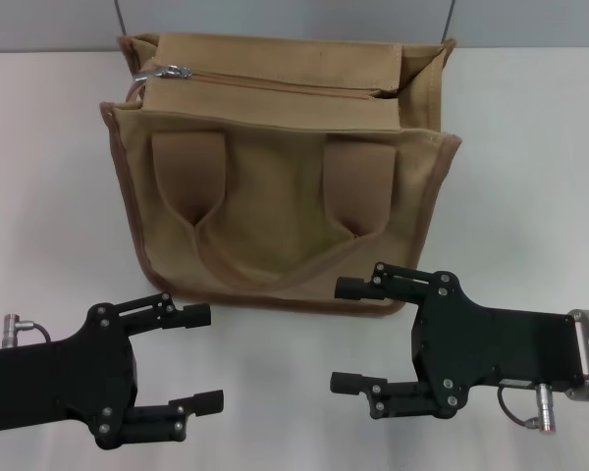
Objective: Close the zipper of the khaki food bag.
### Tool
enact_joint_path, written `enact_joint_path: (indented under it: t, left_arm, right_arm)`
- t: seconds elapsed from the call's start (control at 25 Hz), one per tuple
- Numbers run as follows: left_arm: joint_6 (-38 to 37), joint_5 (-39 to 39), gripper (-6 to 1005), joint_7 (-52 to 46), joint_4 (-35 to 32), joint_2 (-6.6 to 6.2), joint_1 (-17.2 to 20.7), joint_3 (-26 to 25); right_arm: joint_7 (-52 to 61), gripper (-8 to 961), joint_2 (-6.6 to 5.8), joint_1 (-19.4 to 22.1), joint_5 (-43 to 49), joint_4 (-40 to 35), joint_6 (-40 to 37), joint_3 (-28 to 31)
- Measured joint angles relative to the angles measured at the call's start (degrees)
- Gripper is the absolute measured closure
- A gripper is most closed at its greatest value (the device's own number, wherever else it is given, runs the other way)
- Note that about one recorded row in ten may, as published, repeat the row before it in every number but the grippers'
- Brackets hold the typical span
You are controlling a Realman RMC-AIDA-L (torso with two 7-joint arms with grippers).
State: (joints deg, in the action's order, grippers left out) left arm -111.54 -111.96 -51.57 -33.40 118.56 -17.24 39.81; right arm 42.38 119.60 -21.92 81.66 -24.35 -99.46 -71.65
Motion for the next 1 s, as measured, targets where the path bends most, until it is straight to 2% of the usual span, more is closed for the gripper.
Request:
enact_joint_path:
  t: [0.44, 0.6, 0.64, 0.68, 0.72, 0.76, 0.8, 1.0]
  left_arm:
    - [0.1, 0.1, 219, 0.3, -0.1, 0.08, -0.3, 0.0]
    - [0.4, 1.1, 221, 0.7, 0.8, 0.09, -0.2, -2.0]
    - [0.6, 1.6, 222, 1.3, 1.7, 0.09, -0.2, -3.4]
    - [1.9, 3.5, 222, 3.8, 4.8, 0.08, -0.1, -8.6]
    - [1.9, 3.5, 223, 3.8, 4.8, 0.08, -0.1, -8.6]
    - [3.4, 5.4, 223, 5.5, 7.5, 0.09, 0.1, -13.7]
    - [3.4, 5.4, 224, 5.5, 7.5, 0.09, 0.1, -13.7]
    - [8.7, 12.3, 226, 6.2, 14.1, 0.09, -0.6, -24.3]
  right_arm:
    - [-0.2, 163, 0.07, -0.1, -0.3, 0.6, -0.1, 0.1]
    - [-0.3, 163, 0.11, -0.1, -0.3, 1.0, -0.1, 0.1]
    - [-0.3, 163, 0.11, -0.1, -0.4, 1.4, -0.1, 0.1]
    - [-0.4, 163, 0.11, -0.2, -0.8, 2.2, -0.1, 0.1]
    - [-0.4, 163, 0.11, -0.2, -0.8, 2.2, -0.1, 0.1]
    - [-0.7, 163, 0.11, -0.3, -1.3, 3.1, 0.0, 0.1]
    - [-0.7, 163, 0.11, -0.3, -1.3, 3.1, 0.0, 0.1]
    - [-3.1, 164, 0.1, -0.5, -3.5, 5.6, -0.1, -0.3]
